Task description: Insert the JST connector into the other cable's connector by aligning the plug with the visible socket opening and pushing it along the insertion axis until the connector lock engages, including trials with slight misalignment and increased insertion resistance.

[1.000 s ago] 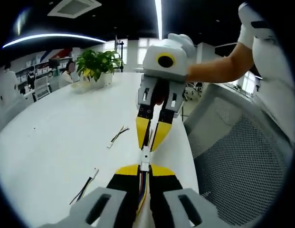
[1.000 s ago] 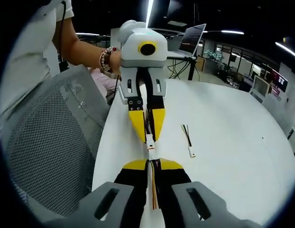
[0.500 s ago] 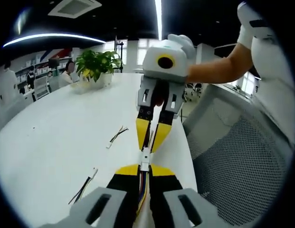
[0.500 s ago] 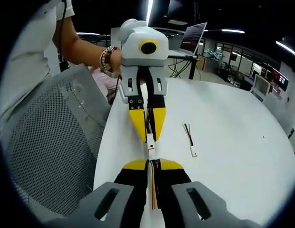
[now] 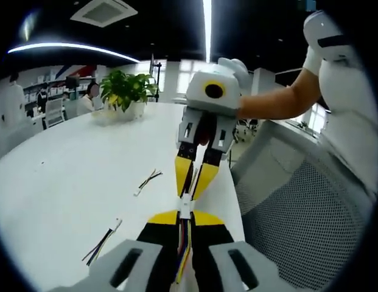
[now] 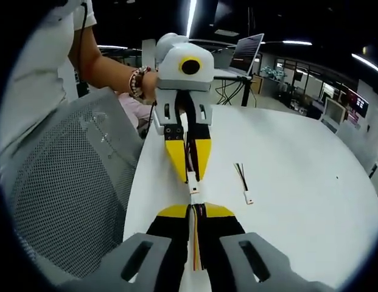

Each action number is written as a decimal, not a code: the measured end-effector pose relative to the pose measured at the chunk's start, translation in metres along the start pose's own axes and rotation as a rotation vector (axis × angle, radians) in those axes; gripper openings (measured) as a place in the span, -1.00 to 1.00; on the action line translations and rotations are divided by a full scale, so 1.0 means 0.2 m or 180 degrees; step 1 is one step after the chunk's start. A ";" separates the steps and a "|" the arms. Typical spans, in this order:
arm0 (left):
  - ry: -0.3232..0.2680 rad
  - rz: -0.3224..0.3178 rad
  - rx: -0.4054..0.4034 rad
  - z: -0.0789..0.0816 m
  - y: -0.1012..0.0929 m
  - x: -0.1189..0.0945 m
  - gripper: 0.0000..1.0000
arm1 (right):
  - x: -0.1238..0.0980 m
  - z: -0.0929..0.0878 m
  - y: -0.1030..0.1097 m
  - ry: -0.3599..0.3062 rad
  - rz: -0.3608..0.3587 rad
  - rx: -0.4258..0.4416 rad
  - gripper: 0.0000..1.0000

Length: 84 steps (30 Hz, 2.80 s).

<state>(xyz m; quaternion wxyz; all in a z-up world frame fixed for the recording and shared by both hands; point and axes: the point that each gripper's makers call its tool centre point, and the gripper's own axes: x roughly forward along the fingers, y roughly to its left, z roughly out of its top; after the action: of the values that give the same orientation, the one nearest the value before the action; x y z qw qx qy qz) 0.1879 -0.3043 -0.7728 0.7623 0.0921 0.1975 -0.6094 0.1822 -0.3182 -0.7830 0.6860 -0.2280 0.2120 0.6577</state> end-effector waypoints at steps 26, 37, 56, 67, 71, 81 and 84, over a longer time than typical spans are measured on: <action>-0.0631 -0.0223 -0.0057 0.18 -0.08 -0.09 -1.00 | -0.11 0.21 0.04 -0.0652 0.0062 0.0182 -0.93; -0.0646 -0.0273 -0.0052 0.20 -0.08 -0.08 -1.00 | -0.12 0.22 0.04 -0.0665 0.0064 0.0178 -0.93; -0.0680 -0.0267 -0.0083 0.22 0.05 -0.05 -1.00 | -0.13 0.20 -0.09 -0.0723 -0.0009 0.0286 -0.93; -0.0615 -0.0282 0.0021 0.27 0.21 0.00 -1.00 | -0.14 0.20 -0.26 -0.0771 -0.0164 0.0317 -0.92; -0.0586 -0.0263 0.0023 0.28 0.29 0.04 -1.00 | -0.14 0.17 -0.35 -0.0740 -0.0223 0.0328 -0.92; -0.0493 -0.0199 -0.0036 0.24 0.48 0.12 -1.00 | -0.10 0.09 -0.54 -0.0672 -0.0318 0.0391 -0.92; -0.0468 -0.0167 -0.0069 0.21 0.53 0.15 -1.00 | -0.08 0.05 -0.59 -0.0647 -0.0336 0.0428 -0.92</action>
<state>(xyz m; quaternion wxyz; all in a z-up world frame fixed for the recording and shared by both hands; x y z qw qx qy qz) 0.3040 -0.3221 -0.7577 0.7595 0.0337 0.1499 -0.6321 0.3001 -0.3290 -0.7618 0.7513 -0.1245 0.1727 0.6247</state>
